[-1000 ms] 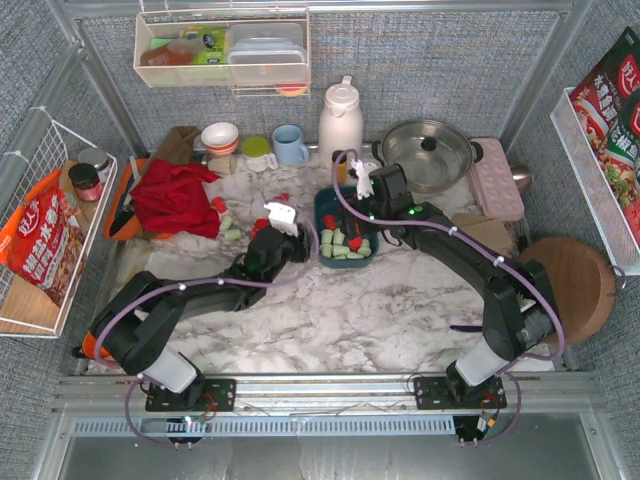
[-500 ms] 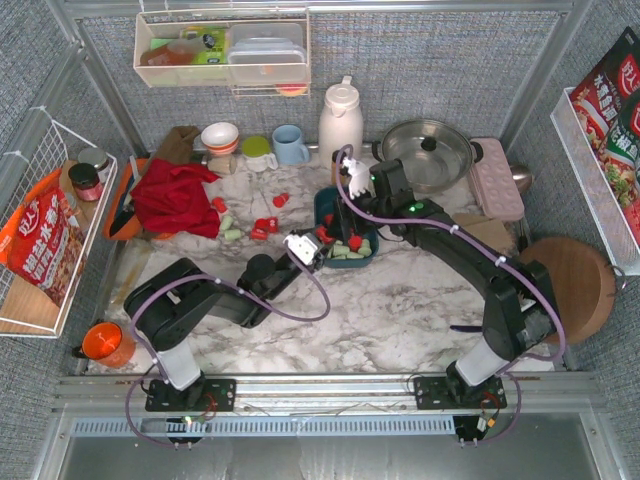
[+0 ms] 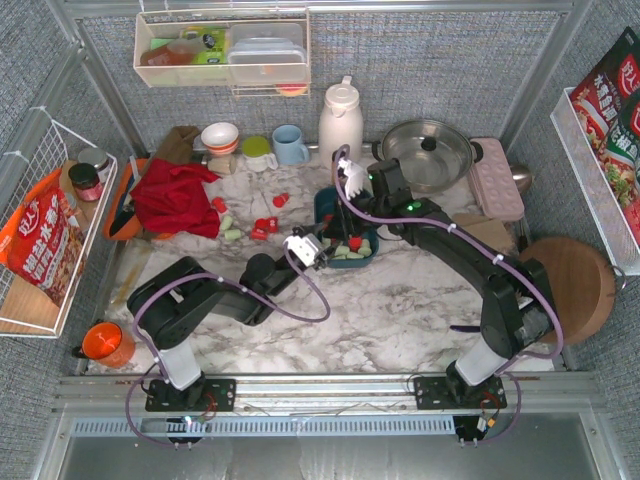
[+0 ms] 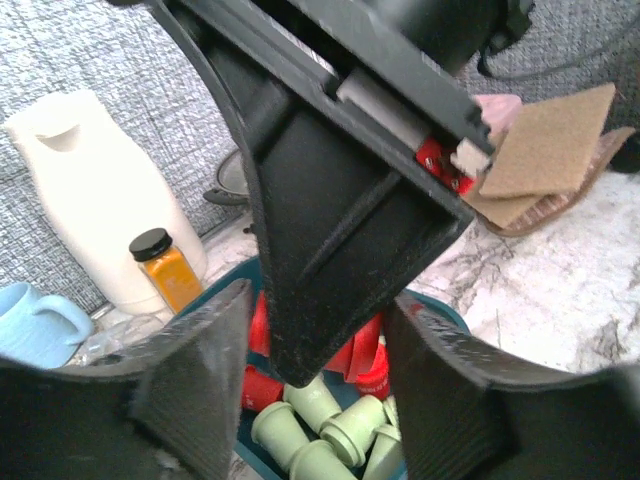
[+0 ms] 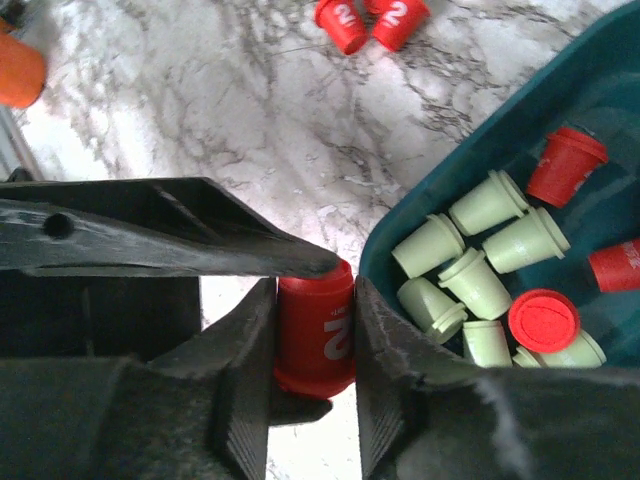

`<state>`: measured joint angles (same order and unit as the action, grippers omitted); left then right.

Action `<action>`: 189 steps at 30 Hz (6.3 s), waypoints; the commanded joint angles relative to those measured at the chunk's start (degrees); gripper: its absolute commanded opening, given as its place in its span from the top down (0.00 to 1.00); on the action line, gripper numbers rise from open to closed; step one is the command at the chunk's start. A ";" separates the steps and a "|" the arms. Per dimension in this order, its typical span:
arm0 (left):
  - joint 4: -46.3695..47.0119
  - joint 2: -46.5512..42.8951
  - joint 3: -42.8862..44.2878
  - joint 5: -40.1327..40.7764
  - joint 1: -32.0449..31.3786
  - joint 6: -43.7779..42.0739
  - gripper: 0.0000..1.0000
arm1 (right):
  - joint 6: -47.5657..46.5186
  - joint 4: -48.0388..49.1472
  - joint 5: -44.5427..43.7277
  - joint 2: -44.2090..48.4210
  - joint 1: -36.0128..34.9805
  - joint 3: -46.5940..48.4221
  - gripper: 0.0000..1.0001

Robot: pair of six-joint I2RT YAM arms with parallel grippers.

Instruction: Mix the coffee capsules in the storage basket

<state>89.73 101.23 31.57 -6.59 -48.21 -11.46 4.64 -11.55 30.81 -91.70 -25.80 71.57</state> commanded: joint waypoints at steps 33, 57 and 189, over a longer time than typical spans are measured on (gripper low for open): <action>-53.03 -24.75 5.74 39.89 0.04 25.90 0.01 | 1.79 4.99 -30.38 -6.10 1.64 -1.56 0.31; -64.20 -28.82 8.79 42.39 0.10 23.40 0.01 | 5.13 -0.20 -29.79 -42.70 13.52 41.37 0.42; -80.19 -23.27 6.97 54.38 3.13 39.97 0.01 | 4.28 8.87 -45.66 15.42 2.30 -13.61 0.01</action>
<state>8.84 76.97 37.41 47.64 -47.11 27.29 10.39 -10.52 -13.50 -79.46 -21.82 63.00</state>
